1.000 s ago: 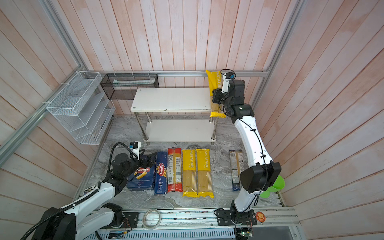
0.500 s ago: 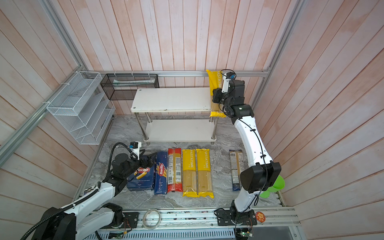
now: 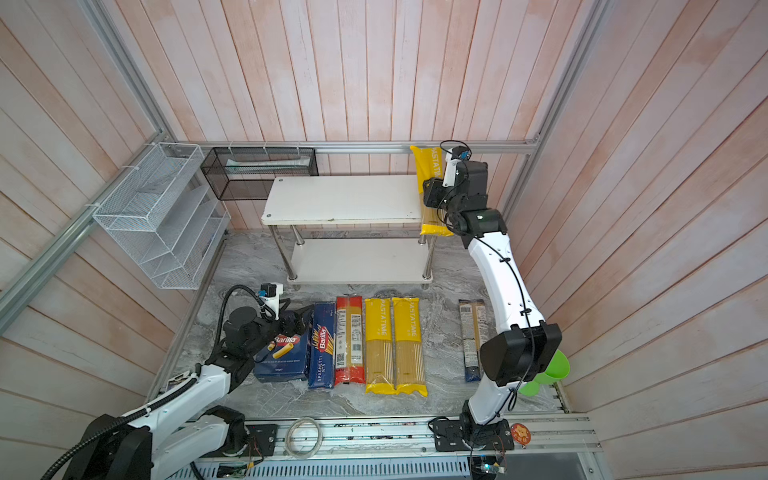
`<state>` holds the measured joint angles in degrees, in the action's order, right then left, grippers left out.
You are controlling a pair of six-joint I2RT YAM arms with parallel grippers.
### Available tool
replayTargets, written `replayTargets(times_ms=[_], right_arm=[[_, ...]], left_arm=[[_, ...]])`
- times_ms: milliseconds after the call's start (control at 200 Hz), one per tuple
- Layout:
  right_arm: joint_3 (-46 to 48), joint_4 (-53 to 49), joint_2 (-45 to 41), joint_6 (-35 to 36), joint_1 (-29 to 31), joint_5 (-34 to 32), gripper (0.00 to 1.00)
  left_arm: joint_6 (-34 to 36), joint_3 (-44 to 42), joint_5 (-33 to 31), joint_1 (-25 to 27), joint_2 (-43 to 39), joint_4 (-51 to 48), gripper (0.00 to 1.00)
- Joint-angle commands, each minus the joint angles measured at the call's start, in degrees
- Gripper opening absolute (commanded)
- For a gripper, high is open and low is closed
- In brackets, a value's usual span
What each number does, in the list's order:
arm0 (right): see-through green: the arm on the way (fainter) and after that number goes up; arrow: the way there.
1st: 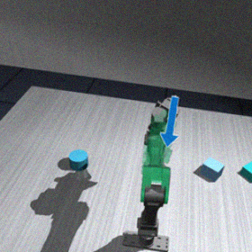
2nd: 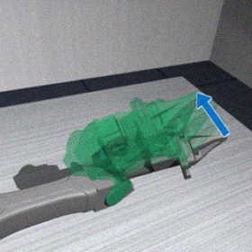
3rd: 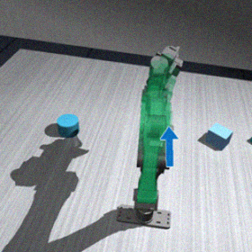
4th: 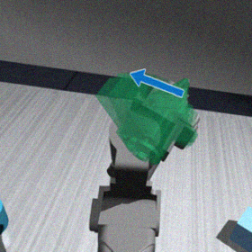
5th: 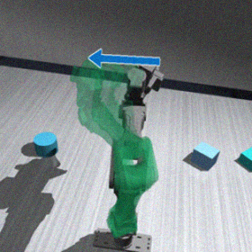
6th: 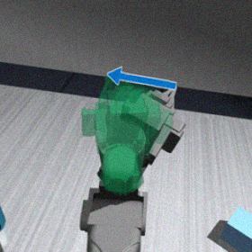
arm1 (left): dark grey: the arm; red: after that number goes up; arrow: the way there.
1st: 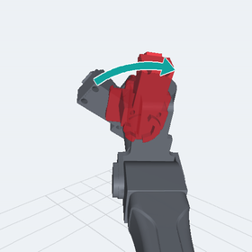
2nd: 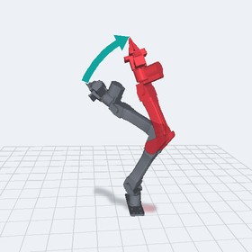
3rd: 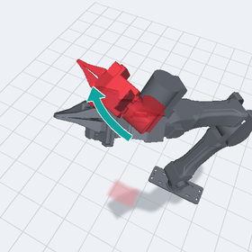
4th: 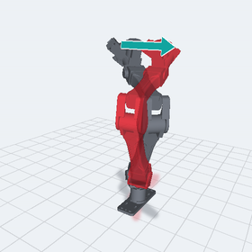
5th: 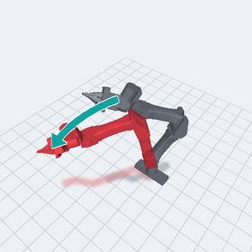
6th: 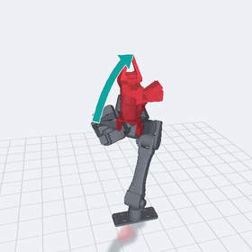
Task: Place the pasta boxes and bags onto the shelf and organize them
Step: 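Lower the yellow bag onto the shelf top, open the right gripper and withdraw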
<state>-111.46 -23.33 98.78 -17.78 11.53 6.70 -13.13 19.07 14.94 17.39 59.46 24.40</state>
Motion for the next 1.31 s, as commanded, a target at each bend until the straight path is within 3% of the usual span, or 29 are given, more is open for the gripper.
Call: replayTargets(times_ms=[0,375,750,1300], right_arm=[[-1.67,2.95,-0.22,0.29,-0.01,-0.30,0.53],[-5.12,-0.07,-1.07,1.77,0.01,-0.24,0.56],[-2.51,-7.41,-10.18,5.75,2.76,-1.24,0.57],[25.29,-12.90,-36.15,3.00,6.75,1.03,0.59]], left_arm=[[0.56,0.71,-0.20,0.28,0.04,0.12,1.00],[0.46,0.71,0.02,0.28,0.55,0.39,1.00],[0.29,0.65,0.10,0.28,0.23,0.44,1.00],[-0.31,0.49,2.40,0.41,0.89,1.79,1.00]])
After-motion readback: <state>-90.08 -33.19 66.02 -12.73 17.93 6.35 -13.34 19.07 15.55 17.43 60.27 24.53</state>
